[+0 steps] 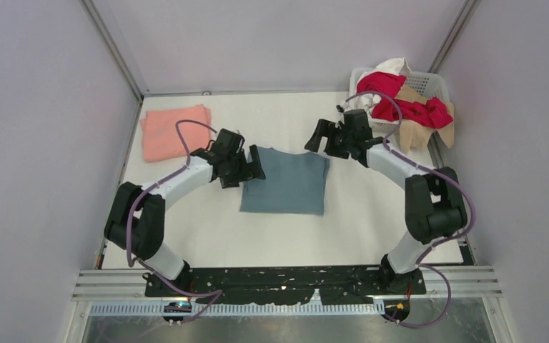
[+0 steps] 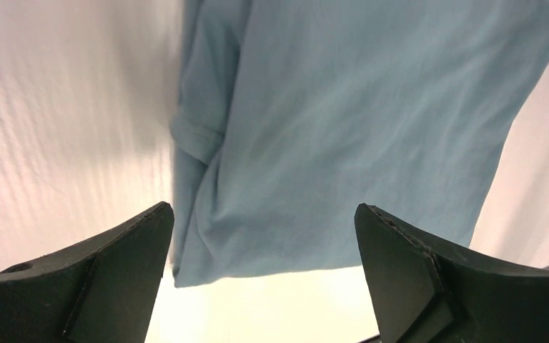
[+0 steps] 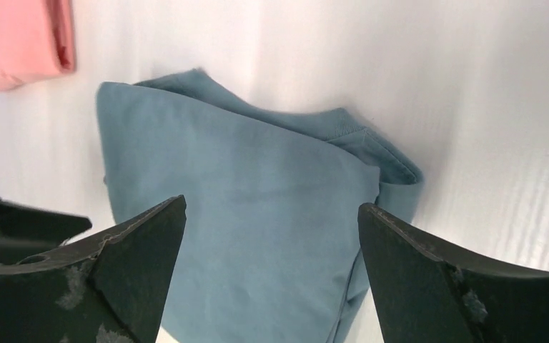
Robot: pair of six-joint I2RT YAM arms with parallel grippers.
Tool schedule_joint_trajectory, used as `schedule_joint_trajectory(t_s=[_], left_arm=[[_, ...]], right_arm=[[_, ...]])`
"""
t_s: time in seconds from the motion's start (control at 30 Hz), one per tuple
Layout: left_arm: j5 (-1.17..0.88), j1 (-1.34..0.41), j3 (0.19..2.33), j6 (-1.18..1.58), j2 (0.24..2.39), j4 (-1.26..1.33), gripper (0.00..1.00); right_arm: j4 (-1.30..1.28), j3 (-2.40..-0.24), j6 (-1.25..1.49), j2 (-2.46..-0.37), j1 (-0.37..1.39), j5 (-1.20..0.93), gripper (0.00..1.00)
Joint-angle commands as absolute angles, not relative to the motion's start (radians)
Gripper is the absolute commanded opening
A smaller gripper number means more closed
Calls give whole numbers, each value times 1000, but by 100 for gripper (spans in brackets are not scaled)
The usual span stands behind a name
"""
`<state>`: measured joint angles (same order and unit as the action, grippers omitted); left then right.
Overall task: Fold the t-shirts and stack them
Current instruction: Fold the long partially folded tshirt into a neat square, then put the neatly folded tshirt into the corner of the board with the left arm
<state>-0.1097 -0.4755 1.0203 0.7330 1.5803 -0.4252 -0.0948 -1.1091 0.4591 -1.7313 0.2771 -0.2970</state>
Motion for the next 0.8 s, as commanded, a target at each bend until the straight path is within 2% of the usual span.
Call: schedule_joint_trajectory(t_s=[0.0, 0.17, 0.33, 0.53, 0.67, 0.7, 0.77], left_arm=[[-65, -406, 1127, 684, 1651, -468, 100], [-169, -388, 1226, 621, 1776, -447, 100], [-161, -388, 1268, 617, 1851, -475, 90], [-197, -417, 1296, 633, 1934, -463, 73], [-201, -450, 1331, 637, 1980, -472, 53], [-188, -460, 1343, 635, 1991, -475, 43], [-135, -477, 1392, 620, 2022, -502, 12]], right_arm=[[-90, -1019, 417, -1532, 270, -204, 95], [-117, -928, 410, -1429, 270, -172, 95], [-154, -883, 394, -1323, 264, -124, 95], [-164, -823, 397, -1234, 243, -45, 95], [-157, -766, 401, -1178, 216, -12, 95], [-152, -749, 406, -1159, 205, -5, 95], [-129, -722, 414, -1125, 190, 41, 95]])
